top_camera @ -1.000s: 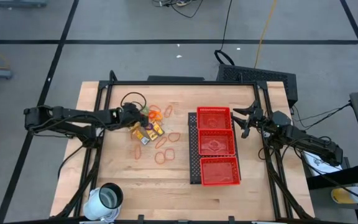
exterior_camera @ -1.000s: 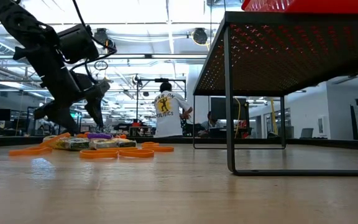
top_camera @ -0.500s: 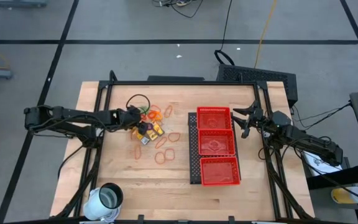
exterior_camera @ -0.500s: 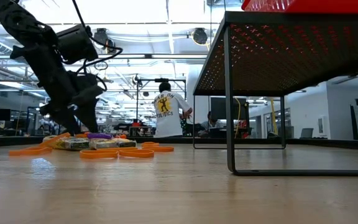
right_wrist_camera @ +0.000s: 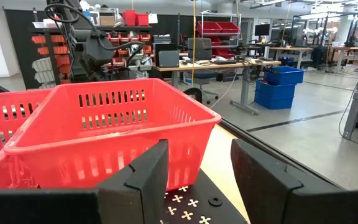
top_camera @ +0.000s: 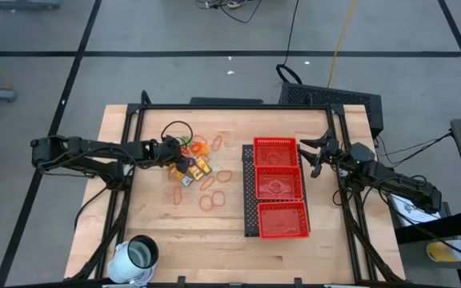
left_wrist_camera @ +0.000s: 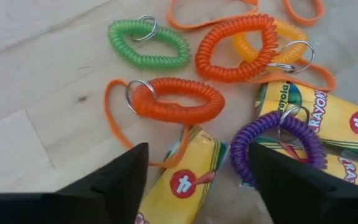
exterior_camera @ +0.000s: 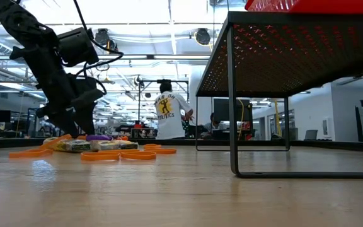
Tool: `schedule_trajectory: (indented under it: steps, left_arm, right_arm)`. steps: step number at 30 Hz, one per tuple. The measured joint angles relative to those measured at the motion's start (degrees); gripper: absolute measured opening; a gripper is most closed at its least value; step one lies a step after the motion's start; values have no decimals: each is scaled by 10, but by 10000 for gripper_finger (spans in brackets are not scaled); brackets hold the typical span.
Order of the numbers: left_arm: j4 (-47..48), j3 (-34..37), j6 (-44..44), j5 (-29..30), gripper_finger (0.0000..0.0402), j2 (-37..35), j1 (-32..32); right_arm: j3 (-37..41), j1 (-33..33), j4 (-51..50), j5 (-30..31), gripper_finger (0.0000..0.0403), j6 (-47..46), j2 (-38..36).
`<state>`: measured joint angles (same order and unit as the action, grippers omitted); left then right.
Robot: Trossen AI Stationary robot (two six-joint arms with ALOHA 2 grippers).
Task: Pick & Place Office Desk Supplies
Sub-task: Put the orange rubber band into the top red bin on the shelf
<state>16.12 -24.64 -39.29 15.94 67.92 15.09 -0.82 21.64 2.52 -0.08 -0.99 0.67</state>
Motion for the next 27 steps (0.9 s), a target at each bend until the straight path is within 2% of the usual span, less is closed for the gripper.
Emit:
schedule_trajectory:
  steps: [9, 19, 27]
  left_arm:
    - [3, 0, -5, 24, 126, 0, 0]
    - [3, 0, 4, 32, 15, 0, 0]
    - [3, 0, -1, 36, 4, 0, 0]
  right_arm:
    - [0, 0, 0, 0, 165, 0, 0]
    - [0, 0, 0, 0, 165, 0, 0]
    - [0, 0, 0, 0, 165, 0, 0]
